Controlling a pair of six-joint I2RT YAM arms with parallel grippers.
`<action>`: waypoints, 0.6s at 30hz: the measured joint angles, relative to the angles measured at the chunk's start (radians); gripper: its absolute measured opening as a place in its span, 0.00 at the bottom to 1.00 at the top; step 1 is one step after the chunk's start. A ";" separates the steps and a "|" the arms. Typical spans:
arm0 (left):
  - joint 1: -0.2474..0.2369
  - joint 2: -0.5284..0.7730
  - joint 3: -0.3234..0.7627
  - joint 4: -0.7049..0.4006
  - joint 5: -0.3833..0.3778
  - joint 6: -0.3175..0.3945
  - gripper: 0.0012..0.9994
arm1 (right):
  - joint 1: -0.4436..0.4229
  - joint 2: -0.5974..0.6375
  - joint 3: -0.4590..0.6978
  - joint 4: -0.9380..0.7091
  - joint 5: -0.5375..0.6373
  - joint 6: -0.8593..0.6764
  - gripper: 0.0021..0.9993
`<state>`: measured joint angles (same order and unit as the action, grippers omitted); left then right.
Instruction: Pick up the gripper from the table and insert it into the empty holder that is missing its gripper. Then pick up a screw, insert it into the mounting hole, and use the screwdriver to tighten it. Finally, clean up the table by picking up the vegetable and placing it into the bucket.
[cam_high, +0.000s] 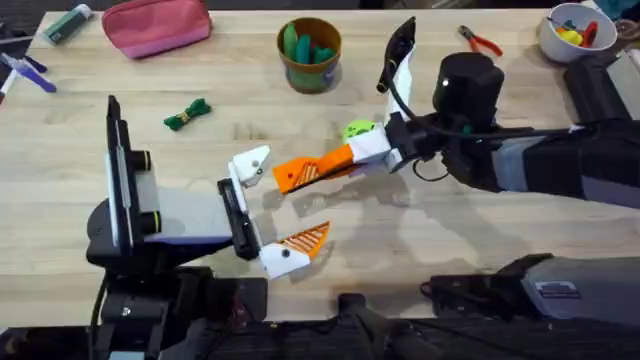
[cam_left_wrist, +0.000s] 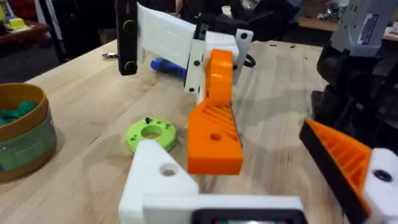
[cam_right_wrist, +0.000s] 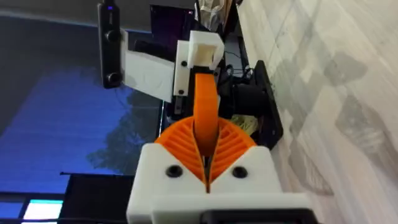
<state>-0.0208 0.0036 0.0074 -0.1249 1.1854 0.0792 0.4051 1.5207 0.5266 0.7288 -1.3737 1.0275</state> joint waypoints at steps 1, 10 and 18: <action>0.000 0.000 0.000 0.000 0.000 0.000 0.99 | 0.003 0.000 0.000 0.001 0.005 0.002 0.01; 0.000 0.000 0.000 0.000 0.000 0.000 0.99 | 0.017 0.000 0.000 0.022 0.049 0.022 0.01; 0.000 0.000 0.000 0.000 0.000 0.000 0.99 | 0.033 0.000 0.000 0.047 0.069 0.045 0.01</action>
<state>-0.0208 0.0033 0.0074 -0.1249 1.1854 0.0792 0.4385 1.5204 0.5266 0.7759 -1.3048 1.0724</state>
